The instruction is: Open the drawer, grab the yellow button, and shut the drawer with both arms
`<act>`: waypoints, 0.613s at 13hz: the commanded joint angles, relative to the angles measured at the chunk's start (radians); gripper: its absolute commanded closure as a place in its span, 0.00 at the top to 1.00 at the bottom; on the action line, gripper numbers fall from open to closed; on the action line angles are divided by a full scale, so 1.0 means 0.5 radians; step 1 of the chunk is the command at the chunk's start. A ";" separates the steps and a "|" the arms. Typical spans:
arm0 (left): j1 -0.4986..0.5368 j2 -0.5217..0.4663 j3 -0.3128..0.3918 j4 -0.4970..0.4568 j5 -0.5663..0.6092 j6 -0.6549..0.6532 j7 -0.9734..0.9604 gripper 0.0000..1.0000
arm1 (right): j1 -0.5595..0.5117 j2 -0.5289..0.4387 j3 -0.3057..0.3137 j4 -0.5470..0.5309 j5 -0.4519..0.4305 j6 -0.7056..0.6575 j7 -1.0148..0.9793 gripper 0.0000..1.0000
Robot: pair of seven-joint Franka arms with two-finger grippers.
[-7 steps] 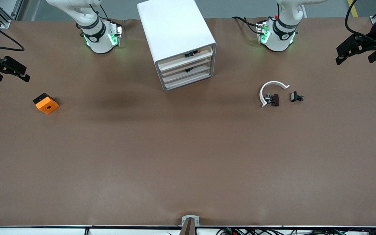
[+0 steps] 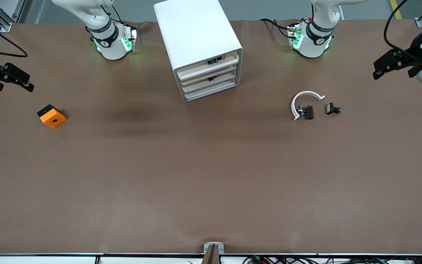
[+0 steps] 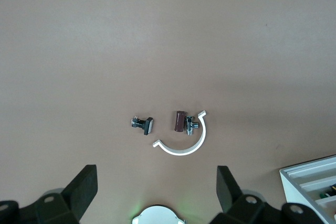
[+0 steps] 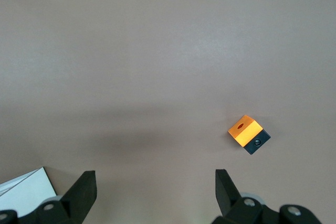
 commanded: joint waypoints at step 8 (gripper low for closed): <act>-0.263 0.512 -0.123 -0.106 -0.024 0.345 -0.787 1.00 | -0.003 -0.038 -0.001 -0.031 -0.017 -0.003 -0.017 1.00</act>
